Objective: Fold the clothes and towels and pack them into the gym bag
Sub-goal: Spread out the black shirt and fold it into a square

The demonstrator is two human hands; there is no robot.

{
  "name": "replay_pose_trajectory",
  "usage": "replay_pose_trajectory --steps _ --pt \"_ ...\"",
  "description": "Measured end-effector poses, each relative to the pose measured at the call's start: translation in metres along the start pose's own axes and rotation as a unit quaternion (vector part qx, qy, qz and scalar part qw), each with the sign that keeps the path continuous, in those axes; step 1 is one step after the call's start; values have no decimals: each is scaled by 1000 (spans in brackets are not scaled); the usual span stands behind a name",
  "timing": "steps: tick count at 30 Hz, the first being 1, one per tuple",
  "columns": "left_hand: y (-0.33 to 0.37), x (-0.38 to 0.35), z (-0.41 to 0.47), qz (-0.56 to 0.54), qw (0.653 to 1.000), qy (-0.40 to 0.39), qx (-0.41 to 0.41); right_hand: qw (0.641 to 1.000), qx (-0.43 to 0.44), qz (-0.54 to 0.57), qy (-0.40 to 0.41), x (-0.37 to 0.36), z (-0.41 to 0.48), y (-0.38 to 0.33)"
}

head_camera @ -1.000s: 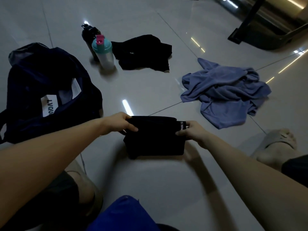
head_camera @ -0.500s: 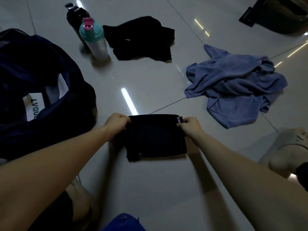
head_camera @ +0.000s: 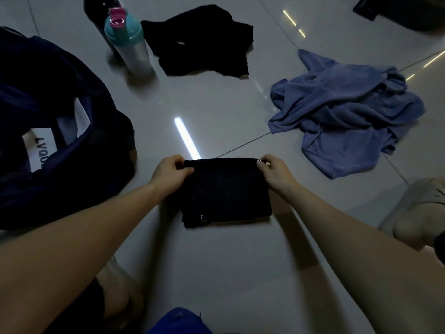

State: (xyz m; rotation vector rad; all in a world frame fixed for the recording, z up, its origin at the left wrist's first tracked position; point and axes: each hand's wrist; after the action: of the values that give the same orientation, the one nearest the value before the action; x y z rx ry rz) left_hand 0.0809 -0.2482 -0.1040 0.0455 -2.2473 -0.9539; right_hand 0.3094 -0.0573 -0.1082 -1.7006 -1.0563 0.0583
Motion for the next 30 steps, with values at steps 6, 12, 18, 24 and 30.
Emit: replay_pose_trajectory --steps 6,12,18,24,30 --pt "6 0 6 84 996 41 -11 997 -2 -70 11 -4 13 -1" --pt "5 -8 15 149 985 89 18 990 -29 -136 37 -15 22 0" --pt "18 -28 -9 272 912 236 -195 973 -20 -217 78 -24 18 -3" --pt "7 -73 -13 451 854 48 -254 948 -22 -293 123 -17 4 -6" --pt "-2 -83 -12 439 859 77 -253 882 273 -375 82 -37 -26 -20"
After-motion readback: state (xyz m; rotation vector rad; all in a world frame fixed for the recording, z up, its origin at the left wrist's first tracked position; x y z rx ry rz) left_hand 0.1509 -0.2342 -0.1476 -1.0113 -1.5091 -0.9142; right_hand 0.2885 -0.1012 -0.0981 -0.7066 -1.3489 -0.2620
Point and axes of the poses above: each hand's wrist, its own z-axis towards the middle knuckle, its own x-axis out of the back of the hand, y = z × x, and after that the axes turned 8 degrees about z, right-handed
